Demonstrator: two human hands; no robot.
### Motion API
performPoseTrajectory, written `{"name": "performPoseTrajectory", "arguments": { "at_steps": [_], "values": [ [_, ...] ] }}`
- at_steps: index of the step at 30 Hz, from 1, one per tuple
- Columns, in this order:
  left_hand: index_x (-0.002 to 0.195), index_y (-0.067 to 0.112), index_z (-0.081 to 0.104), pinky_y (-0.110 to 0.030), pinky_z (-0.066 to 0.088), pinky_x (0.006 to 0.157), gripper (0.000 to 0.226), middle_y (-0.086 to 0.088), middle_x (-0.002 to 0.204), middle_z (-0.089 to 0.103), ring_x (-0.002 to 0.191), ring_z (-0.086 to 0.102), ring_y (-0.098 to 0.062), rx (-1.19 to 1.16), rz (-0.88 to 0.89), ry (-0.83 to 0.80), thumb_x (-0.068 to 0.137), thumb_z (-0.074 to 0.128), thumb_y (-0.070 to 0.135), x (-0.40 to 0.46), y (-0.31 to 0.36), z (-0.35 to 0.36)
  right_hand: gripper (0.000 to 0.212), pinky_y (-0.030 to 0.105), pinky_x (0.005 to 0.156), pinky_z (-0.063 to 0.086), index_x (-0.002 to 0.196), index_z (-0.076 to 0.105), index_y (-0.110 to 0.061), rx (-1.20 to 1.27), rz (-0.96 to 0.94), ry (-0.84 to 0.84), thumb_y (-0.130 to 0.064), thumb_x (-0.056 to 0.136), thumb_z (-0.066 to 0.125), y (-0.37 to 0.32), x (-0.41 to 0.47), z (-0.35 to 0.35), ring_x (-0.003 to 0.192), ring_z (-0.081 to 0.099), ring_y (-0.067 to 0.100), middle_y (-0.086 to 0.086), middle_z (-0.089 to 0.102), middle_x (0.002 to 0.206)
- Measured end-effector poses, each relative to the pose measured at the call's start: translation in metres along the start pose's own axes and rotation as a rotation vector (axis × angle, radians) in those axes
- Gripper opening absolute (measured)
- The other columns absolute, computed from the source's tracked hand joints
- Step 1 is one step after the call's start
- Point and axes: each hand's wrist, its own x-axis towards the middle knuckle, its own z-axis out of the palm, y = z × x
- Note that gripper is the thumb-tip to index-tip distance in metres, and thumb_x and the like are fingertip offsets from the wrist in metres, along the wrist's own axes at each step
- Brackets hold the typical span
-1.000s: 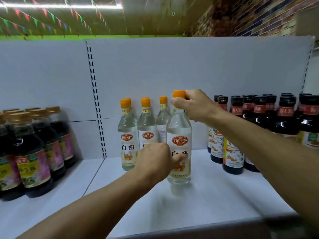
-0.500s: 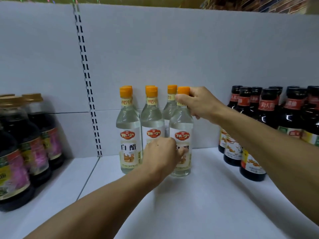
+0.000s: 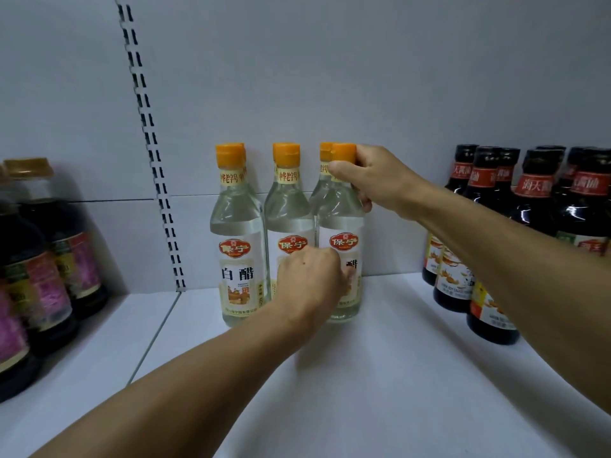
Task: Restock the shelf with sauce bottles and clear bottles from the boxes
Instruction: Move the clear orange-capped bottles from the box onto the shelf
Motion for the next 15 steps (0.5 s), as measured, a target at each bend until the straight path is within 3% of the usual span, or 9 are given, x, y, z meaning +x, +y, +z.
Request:
{"name": "performPoseTrajectory", "arguments": {
  "at_steps": [4,11,15],
  "values": [
    [0.102,0.012,0.071,-0.031,0.050,0.072,0.042,-0.005,0.100,0.074,0.086,0.069,-0.022,-0.014,0.007,-0.016,0.093,0.056,0.050,-0.003,0.001,-0.002,0.034,0.031,0.056,0.050,0.103,0.056,-0.007,-0.012,0.007,-0.009,-0.040,0.096,0.055,0.001,-0.004,-0.001,0.064,0.057,0.013,0.004,0.058,0.081],
    [0.111,0.013,0.068,-0.037,0.056,0.084,0.035,-0.006,0.110,0.072,0.095,0.069,-0.023,-0.013,-0.021,-0.088,0.093,0.061,0.042,-0.009,0.003,-0.015,0.038,0.027,0.054,0.050,0.117,0.052,-0.021,-0.119,0.051,0.055,-0.050,0.093,0.056,0.003,-0.016,0.000,0.079,0.062,0.014,-0.001,0.060,0.100],
    [0.103,0.011,0.069,-0.034,0.053,0.075,0.032,-0.007,0.102,0.072,0.087,0.066,-0.023,0.015,-0.018,-0.076,0.095,0.058,0.040,-0.017,0.011,-0.030,0.058,0.025,0.052,0.046,0.135,0.048,-0.018,-0.198,0.102,0.099,-0.053,0.090,0.059,0.005,-0.030,-0.002,0.079,0.061,0.014,0.002,0.061,0.105]
  ]
}}
